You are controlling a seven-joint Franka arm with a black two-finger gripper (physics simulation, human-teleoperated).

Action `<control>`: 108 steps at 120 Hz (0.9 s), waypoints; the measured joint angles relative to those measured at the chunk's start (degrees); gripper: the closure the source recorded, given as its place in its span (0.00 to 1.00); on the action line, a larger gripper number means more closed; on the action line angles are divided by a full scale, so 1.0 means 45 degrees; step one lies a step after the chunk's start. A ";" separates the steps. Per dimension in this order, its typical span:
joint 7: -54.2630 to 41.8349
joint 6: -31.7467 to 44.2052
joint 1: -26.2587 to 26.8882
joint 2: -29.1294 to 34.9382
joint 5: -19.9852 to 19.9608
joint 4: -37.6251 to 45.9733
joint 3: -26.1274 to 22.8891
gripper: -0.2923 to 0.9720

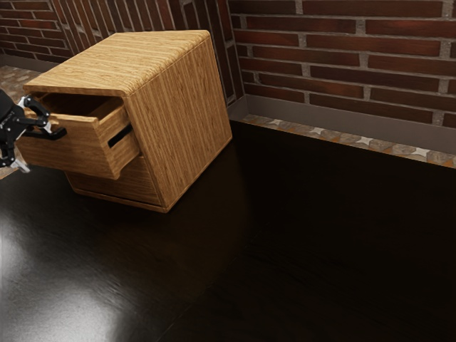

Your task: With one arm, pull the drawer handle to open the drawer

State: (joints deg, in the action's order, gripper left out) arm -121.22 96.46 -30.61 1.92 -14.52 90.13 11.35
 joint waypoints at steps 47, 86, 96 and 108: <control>0.0262 0.0877 -0.0582 0.3098 0.0669 0.3504 -0.0317 0.27; 0.1256 0.0302 0.1624 0.5440 0.1035 0.1048 -0.0553 0.38; 0.3188 -0.0281 0.1933 0.3890 0.0078 -0.0683 -0.0984 0.32; 0.6095 -0.0663 0.2052 0.3181 0.0351 -0.1493 -0.2890 0.28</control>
State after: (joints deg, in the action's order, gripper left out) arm -93.79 93.48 -21.37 16.23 -12.94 83.41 -1.65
